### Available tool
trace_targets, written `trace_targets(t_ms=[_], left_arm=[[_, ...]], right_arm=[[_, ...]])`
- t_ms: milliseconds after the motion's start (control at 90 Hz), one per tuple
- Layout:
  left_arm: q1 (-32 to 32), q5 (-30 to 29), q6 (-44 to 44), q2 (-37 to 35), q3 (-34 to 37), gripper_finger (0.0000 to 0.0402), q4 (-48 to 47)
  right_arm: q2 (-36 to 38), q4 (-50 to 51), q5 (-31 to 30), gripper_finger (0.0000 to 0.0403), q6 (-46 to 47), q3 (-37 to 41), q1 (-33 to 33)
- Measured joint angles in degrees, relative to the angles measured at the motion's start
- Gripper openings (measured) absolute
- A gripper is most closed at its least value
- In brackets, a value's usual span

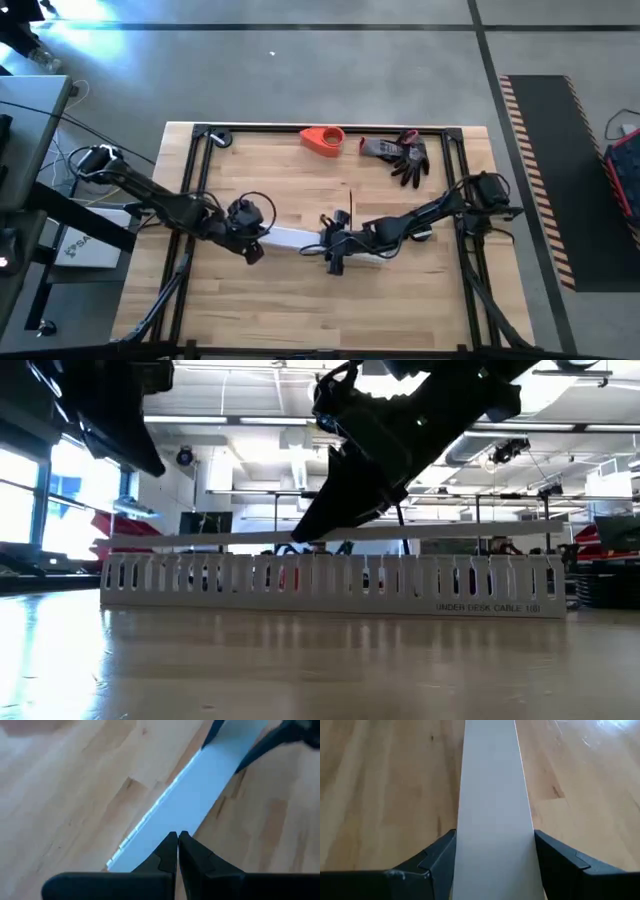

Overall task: Ziptie cables
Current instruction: Close the white cable duct

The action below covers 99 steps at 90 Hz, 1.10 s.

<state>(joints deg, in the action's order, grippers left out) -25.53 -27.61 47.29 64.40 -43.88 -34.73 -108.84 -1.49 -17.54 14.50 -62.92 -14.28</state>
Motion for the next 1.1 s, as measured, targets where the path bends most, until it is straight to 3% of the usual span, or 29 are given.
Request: trace_targets(t_ms=[556, 744, 956, 1100], left_arm=[[-0.2, 2.0, 0.2, 0.4, 0.0, 0.0000, 0.1], [-0.1, 3.5, 0.2, -0.3, 0.0, 0.0000, 0.1], [-0.2, 6.6, 0.2, 2.2, 0.0, 0.0000, -0.3], [-1.1, 5.3, 0.3, 3.5, 0.0, 0.0000, -1.4]], right_arm=[[0.9, 0.0, 4.8, 0.0208, 3.3, 0.0, 2.0], [1.1, 0.0, 9.3, 0.0208, 5.0, 0.0, 2.0], [0.9, 0.5, 9.1, 0.0208, 5.0, 0.0, 2.0], [0.9, 0.7, 7.0, 0.0208, 4.4, 0.0, 1.8]])
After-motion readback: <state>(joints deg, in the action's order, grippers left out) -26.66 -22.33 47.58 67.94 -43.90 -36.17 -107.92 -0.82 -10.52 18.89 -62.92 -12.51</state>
